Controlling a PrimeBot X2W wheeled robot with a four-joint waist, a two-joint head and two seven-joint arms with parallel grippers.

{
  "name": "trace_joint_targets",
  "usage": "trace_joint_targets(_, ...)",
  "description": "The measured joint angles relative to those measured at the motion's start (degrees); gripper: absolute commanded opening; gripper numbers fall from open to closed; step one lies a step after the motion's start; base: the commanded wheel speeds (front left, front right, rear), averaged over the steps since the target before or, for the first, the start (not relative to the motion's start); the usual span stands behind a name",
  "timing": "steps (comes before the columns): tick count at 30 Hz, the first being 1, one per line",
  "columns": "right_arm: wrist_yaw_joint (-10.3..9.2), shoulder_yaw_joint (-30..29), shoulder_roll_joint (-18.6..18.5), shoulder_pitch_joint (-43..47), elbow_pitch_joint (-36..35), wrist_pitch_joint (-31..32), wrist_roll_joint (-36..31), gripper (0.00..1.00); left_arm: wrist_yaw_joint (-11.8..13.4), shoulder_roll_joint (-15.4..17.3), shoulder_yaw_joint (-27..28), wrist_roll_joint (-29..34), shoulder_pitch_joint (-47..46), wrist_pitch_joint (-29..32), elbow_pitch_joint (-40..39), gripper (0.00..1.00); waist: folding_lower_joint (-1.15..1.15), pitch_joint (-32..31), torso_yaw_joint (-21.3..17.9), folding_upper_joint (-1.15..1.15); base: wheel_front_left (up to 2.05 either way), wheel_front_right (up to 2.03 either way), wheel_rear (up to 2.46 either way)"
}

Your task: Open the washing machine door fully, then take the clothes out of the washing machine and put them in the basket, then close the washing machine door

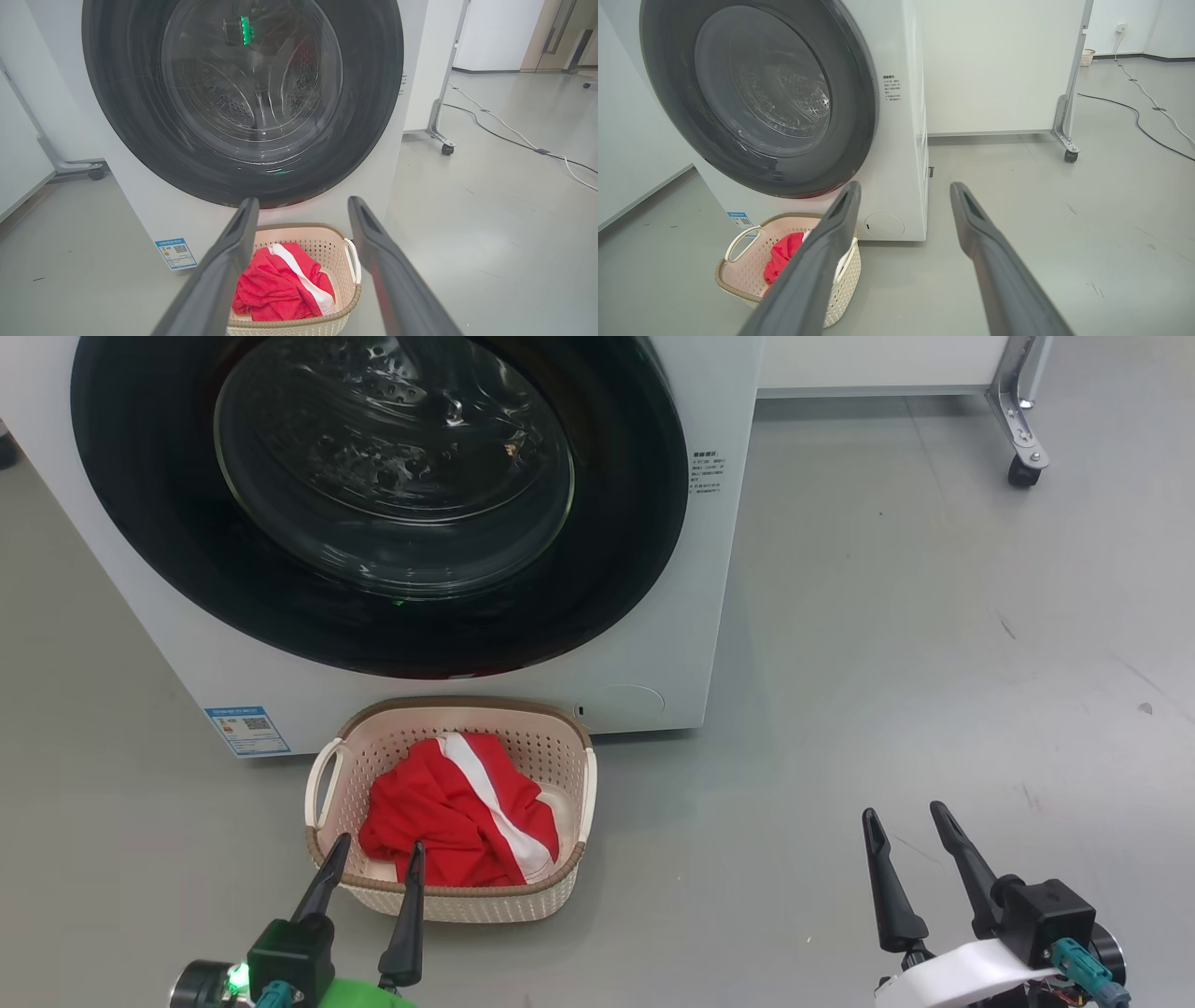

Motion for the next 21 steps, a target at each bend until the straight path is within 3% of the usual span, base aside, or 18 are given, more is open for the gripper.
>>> trace_joint_targets(21,-0.02,0.0,0.4,1.2,-1.4,0.0,0.0,1.00,0.0,0.3,-0.4,0.0,0.1,0.9,-0.8,1.00,0.00,0.4,-0.4,0.00,0.00,0.00,0.00)
